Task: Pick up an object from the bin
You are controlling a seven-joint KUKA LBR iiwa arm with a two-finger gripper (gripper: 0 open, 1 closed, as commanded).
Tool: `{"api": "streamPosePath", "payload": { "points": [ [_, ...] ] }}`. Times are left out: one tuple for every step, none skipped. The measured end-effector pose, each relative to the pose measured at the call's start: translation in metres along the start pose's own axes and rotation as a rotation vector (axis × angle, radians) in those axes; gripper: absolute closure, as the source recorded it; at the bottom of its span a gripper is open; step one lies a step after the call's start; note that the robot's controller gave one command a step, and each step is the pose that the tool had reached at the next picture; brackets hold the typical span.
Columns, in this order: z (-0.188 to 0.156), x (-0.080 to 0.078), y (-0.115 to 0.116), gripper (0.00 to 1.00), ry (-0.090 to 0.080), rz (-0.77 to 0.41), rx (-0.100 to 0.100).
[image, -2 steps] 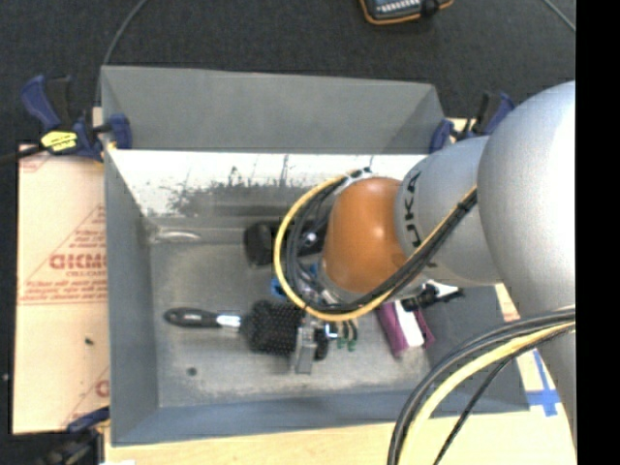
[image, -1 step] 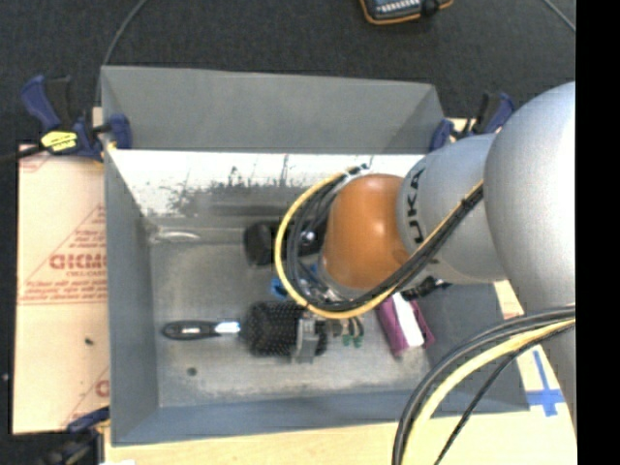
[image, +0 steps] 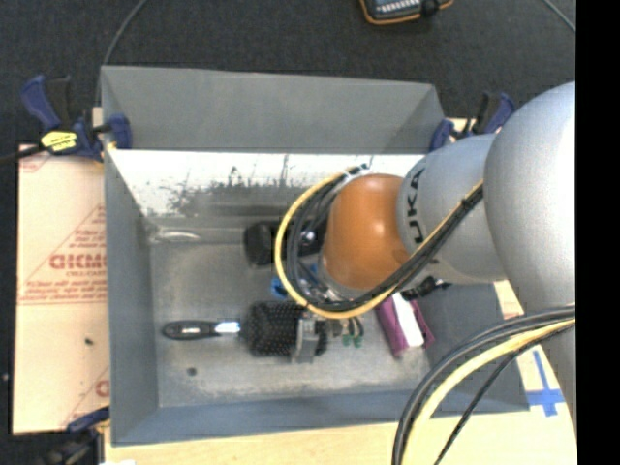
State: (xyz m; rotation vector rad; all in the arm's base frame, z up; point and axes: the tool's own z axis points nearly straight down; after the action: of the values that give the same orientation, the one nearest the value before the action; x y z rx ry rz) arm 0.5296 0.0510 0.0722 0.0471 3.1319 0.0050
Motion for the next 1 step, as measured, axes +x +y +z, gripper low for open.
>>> {"api": "streamPosePath", "payload": {
  "points": [
    [-0.0035, -0.0001, -0.0002, 1.00, -0.001, 0.001, 0.000]
  ]
}}
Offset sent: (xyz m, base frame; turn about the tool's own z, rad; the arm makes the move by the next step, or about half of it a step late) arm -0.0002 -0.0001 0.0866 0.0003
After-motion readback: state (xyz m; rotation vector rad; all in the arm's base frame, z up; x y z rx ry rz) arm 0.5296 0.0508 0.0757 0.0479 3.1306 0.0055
